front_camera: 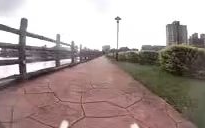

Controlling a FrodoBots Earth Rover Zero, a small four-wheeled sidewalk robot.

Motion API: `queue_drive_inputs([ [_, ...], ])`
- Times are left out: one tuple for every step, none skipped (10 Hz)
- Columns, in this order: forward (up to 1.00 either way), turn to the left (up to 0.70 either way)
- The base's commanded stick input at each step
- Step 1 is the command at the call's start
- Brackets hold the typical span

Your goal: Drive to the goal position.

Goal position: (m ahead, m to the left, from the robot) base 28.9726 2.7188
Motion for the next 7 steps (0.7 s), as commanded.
queue_drive_inputs([
  [0.7,0.0],
  [0.7,0.0],
  [0.7,0.0],
  [0.7,0.0],
  [0.7,0.0],
  [0.7,0.0],
  [0.7,0.0],
])
